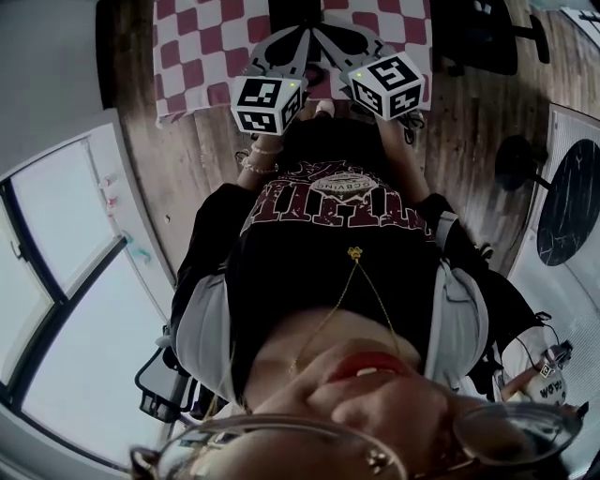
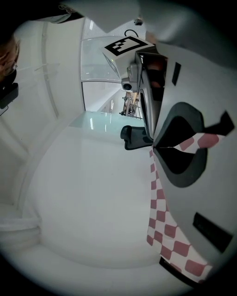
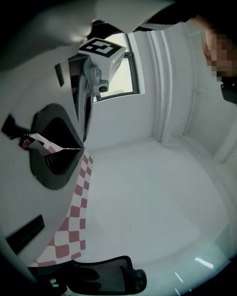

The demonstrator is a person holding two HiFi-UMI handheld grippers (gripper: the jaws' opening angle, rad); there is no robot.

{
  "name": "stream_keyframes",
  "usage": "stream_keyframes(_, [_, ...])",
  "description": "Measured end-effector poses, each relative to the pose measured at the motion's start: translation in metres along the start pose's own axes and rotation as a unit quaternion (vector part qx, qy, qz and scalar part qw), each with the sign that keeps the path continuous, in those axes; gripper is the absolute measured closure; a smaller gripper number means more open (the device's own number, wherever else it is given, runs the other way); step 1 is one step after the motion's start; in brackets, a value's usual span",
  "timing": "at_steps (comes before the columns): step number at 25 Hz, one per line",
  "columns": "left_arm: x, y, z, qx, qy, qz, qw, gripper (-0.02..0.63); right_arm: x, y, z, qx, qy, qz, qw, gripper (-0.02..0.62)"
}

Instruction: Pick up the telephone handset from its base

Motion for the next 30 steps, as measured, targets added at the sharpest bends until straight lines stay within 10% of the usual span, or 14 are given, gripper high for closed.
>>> stream_keyframes(30, [-0.024,-0.034,0.06,0.004,-0.071,0.046,0.9964,0.597,-0.045,-0.021,-0.038,-0.042,-0.083,0.029,0.995,0.575])
Point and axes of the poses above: the fingertips, and each gripper's own axes: x backward along the fingers, z to its left, y out of its top, the point moved 3 cm from there along x, backward along the fingers, and after that the axes turned 11 degrees about -x, right-handed, at the moved point
